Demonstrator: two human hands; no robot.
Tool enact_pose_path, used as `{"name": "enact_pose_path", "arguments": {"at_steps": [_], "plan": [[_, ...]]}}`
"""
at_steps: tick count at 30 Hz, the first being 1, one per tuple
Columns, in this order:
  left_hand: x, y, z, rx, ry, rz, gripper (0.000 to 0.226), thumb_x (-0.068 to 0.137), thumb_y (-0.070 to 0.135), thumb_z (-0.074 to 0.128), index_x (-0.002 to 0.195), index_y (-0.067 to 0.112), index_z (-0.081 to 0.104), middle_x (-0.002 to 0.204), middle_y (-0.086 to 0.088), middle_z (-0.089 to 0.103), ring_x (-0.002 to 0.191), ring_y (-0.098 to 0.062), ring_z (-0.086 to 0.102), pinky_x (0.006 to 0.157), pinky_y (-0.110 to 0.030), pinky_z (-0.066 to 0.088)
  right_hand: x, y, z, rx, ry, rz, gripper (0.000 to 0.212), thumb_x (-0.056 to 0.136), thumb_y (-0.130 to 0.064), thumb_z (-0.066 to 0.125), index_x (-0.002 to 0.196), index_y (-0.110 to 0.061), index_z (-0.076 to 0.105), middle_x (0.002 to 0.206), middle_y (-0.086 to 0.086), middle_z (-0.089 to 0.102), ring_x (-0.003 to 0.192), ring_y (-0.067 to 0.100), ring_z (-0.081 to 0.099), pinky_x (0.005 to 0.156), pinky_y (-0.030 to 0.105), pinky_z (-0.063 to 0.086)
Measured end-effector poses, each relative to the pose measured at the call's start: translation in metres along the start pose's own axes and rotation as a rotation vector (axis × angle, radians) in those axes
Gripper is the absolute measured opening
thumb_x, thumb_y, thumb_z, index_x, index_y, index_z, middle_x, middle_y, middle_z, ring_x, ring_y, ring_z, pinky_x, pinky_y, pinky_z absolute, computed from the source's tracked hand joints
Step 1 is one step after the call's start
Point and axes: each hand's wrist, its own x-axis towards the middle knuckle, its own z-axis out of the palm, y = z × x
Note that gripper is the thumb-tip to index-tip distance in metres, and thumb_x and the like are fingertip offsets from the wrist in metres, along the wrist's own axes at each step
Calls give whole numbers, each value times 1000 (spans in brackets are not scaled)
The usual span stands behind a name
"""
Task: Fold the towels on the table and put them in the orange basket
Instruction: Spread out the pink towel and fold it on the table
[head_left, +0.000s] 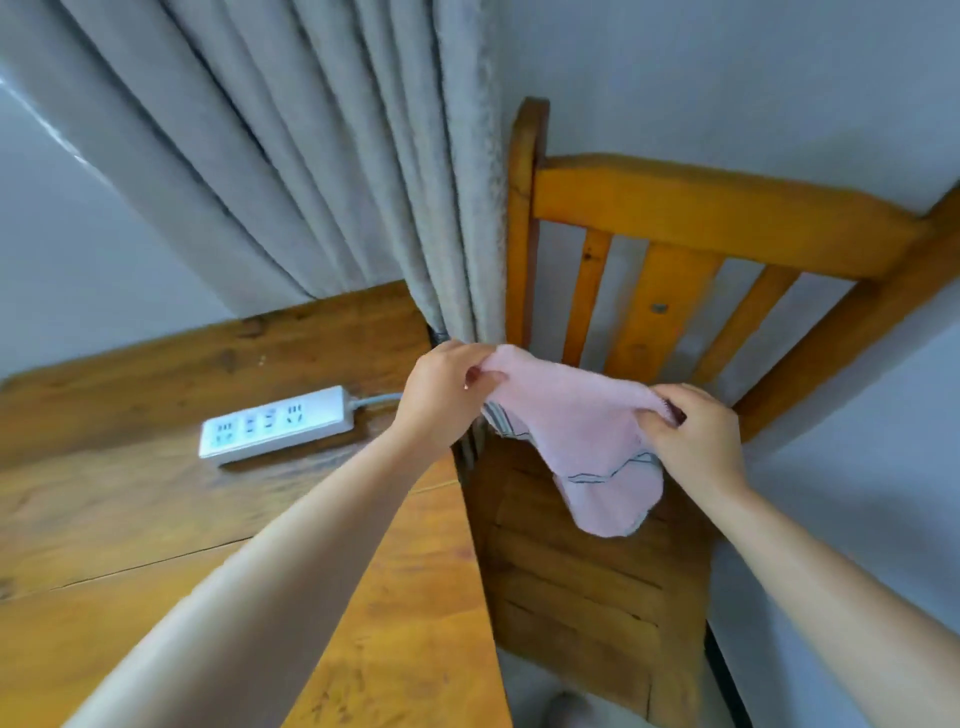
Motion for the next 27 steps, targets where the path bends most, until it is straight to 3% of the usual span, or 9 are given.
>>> {"name": "enact_pose_path", "arguments": {"at_steps": [5, 8, 12, 17, 20, 23, 27], "plan": [[-30, 8, -112, -57, 264, 42, 29, 86, 15, 61, 113, 6, 64, 96, -12, 61, 80, -14, 47, 69, -13, 30, -5, -118, -13, 98, 108, -182, 22, 80, 4, 53, 65, -9, 64, 59, -8, 48, 56, 9, 41, 50, 5, 28], [-64, -5, -184, -61, 420, 57, 30, 85, 14, 62, 113, 4, 64, 100, -14, 62, 79, -20, 52, 74, -18, 37, -26, -193, -5, 151, 108, -287, 14, 80, 4, 53, 76, 1, 66, 70, 7, 57, 67, 17, 48, 52, 8, 31], [-115, -41, -265, -31, 552, 49, 30, 87, 16, 61, 114, 5, 63, 105, -17, 62, 88, -28, 59, 80, -26, 44, -64, -284, 19, 245, 82, -379, 14, 80, 3, 53, 81, 4, 67, 81, 19, 65, 74, 24, 53, 61, 24, 35], [-196, -119, -344, 3, 664, -26, 27, 85, 11, 60, 111, 3, 65, 105, -21, 61, 92, -31, 59, 82, -26, 41, -131, -375, 66, 258, 27, -498, 19, 81, 0, 51, 91, -3, 68, 88, 15, 67, 83, 22, 55, 66, 19, 33], [-229, -158, -360, 36, 665, -65, 25, 85, 10, 60, 108, 2, 66, 101, -23, 61, 92, -32, 58, 80, -25, 40, -155, -397, 94, 186, -37, -582, 27, 81, 2, 51, 98, -6, 70, 87, 21, 65, 87, 30, 56, 67, 19, 31], [-268, -212, -357, 85, 606, -132, 21, 84, 11, 60, 101, 2, 68, 90, -21, 59, 92, -31, 56, 76, -26, 35, -192, -405, 133, 126, -124, -672, 33, 75, 10, 51, 97, -5, 72, 77, 28, 58, 74, 29, 53, 62, 20, 28], [-318, -281, -317, 149, 309, -243, 16, 85, 13, 57, 86, 0, 65, 77, -14, 51, 84, -28, 51, 67, -30, 33, -235, -374, 183, -55, -447, -701, 33, 74, 14, 52, 93, -3, 73, 79, 24, 58, 73, 31, 55, 67, 26, 38]]}}
